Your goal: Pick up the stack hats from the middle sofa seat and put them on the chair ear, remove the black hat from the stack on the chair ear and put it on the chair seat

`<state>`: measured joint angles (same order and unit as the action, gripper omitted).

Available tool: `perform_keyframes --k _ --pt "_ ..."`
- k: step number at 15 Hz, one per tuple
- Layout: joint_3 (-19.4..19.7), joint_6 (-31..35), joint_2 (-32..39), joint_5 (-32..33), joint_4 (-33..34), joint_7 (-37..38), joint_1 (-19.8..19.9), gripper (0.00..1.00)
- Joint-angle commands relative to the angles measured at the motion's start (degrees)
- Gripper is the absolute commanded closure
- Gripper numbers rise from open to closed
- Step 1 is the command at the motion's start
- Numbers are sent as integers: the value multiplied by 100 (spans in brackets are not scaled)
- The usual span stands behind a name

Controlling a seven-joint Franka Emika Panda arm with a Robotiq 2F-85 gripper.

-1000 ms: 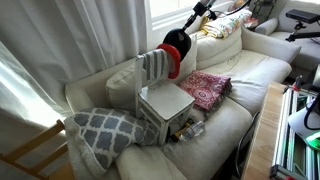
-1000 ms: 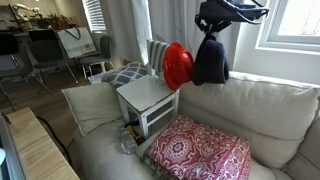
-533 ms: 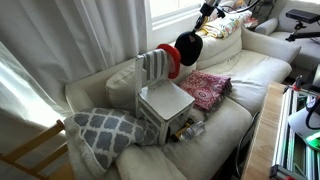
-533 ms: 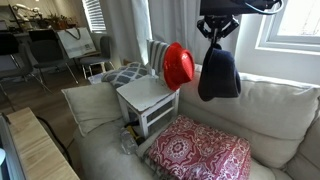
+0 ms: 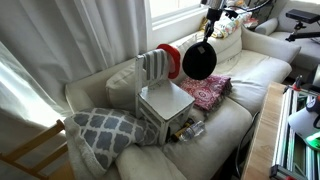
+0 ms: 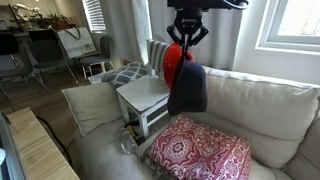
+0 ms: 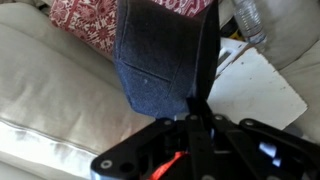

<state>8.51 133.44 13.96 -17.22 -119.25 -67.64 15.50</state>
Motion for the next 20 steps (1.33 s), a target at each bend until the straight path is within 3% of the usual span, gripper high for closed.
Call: perform_keyframes --k 1,2,5,12,13,18,20 --pt "-106 -462 -778 467 -803 -8 -131 99" --pt "-69 -285 -303 255 -323 12 -49 95" --pt "-95 -390 -612 320 -638 4 -164 95" --pt "-88 -391 -668 329 -701 0 -168 95" --pt "-87 -391 -668 329 -701 0 -168 99" --pt "-307 27 -1003 1004 -1223 768 -630 99" --pt "-452 364 -1074 1445 -1471 1564 -920 99"
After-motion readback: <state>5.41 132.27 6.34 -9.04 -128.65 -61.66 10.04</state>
